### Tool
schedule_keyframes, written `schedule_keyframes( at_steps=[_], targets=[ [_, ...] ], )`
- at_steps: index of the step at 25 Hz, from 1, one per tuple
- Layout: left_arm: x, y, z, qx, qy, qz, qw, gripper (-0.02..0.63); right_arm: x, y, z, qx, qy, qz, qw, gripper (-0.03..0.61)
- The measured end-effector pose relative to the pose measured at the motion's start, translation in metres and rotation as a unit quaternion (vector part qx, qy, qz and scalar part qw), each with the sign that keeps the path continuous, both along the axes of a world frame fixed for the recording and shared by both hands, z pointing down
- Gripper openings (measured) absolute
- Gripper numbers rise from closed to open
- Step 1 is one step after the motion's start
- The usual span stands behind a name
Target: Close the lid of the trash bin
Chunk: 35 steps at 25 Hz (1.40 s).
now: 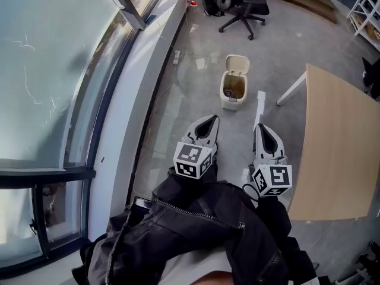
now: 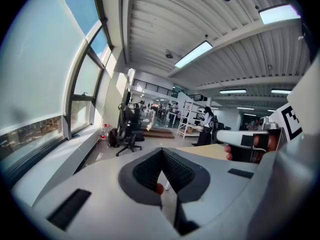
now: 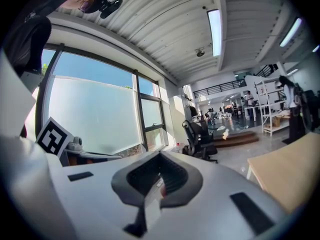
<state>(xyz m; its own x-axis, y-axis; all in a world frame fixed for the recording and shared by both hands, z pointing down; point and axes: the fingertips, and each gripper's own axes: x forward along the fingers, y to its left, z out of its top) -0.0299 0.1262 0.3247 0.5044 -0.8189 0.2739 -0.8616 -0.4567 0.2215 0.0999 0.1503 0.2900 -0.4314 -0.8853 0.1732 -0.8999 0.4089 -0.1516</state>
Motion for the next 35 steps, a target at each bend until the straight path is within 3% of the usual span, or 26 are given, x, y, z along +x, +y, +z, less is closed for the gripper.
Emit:
schedule_keyframes(
  at_steps=[11,19,30,35],
  targets=[
    [-0.027,-0.122,0.038,-0.042,0.008,0.025,0.9988,-0.005,-0.029,-0.127,0.021,-0.02,0.01,0.03,0.999,0.003],
    [-0.037,-0.19,0.048,-0.051,0.011,0.028,0.9983,-0.005,-0.042,-0.181,0.035,-0.039,0.024,0.032,0.998,0.003],
    [-0.018,-0.209,0.078,-0.081,-0.003,0.023,0.9965,-0.005,-0.038,-0.2,0.07,-0.083,0.013,0.021,0.996,0.003],
    [-0.005,-0.232,0.128,-0.103,-0.028,0.0,0.9943,-0.005,-0.03,-0.229,0.124,-0.114,0.009,-0.009,0.993,0.003]
  ],
)
